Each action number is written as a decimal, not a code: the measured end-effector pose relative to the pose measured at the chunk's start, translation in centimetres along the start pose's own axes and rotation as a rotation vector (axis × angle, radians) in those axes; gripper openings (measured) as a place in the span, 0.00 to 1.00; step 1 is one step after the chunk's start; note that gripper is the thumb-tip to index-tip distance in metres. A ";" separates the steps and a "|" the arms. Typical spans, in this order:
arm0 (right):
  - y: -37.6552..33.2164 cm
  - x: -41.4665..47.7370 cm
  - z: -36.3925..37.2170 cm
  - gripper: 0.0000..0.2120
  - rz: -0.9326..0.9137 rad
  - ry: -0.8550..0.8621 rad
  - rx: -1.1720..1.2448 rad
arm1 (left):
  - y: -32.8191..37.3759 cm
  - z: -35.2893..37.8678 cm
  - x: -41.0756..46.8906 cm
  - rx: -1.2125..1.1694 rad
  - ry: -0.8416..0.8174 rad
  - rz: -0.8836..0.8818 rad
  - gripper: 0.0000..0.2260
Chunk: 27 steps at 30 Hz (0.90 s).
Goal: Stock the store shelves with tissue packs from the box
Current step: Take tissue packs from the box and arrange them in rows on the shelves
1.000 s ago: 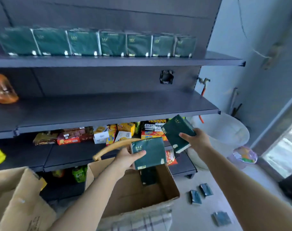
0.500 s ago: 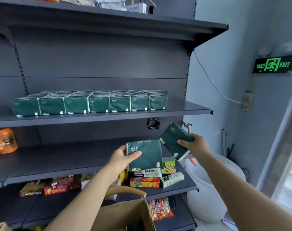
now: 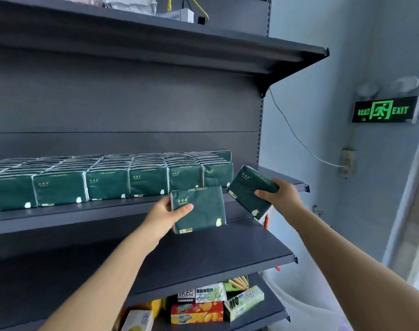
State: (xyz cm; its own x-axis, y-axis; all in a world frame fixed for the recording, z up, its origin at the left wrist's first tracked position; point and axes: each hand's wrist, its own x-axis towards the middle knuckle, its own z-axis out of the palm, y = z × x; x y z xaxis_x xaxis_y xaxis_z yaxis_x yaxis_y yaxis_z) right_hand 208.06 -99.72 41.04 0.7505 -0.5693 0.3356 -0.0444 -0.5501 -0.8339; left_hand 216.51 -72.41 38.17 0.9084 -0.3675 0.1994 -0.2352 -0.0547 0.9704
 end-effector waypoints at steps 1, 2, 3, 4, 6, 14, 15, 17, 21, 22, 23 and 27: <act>0.0 1.0 0.0 0.13 0.003 0.006 0.005 | 0.1 0.3 0.8 0.000 -0.008 0.004 0.09; 0.0 2.0 -0.1 0.12 0.007 0.012 0.016 | 0.2 0.6 1.6 0.008 -0.009 0.014 0.08; 0.0 3.1 -0.2 0.11 0.008 0.018 0.028 | 0.5 1.0 2.5 0.017 -0.001 0.027 0.08; -0.1 4.1 -0.3 0.11 0.000 0.021 0.036 | 0.8 1.3 3.3 0.020 0.013 0.038 0.07; -0.2 6.4 -0.5 0.12 -0.026 0.013 0.062 | 1.4 2.1 5.2 0.013 0.040 0.062 0.07; 1.7 18.4 -2.0 0.11 -0.085 -0.011 0.245 | 5.2 5.8 13.2 0.074 0.138 0.174 0.06; 2.0 20.5 -1.9 0.11 -0.091 -0.036 0.232 | 5.6 6.3 14.4 0.059 0.158 0.182 0.06; 2.6 24.4 -1.4 0.10 -0.118 -0.095 0.155 | 6.3 7.1 16.9 0.052 0.184 0.181 0.06; 3.9 31.3 0.9 0.12 -0.187 -0.204 -0.027 | 6.8 8.9 21.4 0.094 0.245 0.176 0.07; 4.3 32.6 1.7 0.12 -0.216 -0.238 -0.088 | 6.9 9.3 22.4 0.127 0.261 0.178 0.07; 4.8 33.9 2.7 0.12 -0.244 -0.269 -0.132 | 6.9 9.7 23.4 0.160 0.273 0.183 0.07; 6.4 37.9 6.6 0.15 -0.326 -0.359 -0.203 | 6.6 10.5 27.3 0.241 0.328 0.191 0.07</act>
State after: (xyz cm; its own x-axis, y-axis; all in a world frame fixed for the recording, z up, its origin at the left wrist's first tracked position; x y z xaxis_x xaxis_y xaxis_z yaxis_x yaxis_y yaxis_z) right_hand 240.59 -120.78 45.55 0.9237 -0.1236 0.3627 0.1287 -0.7916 -0.5974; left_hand 236.10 -92.55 48.61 0.8935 -0.0798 0.4419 -0.4474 -0.2432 0.8606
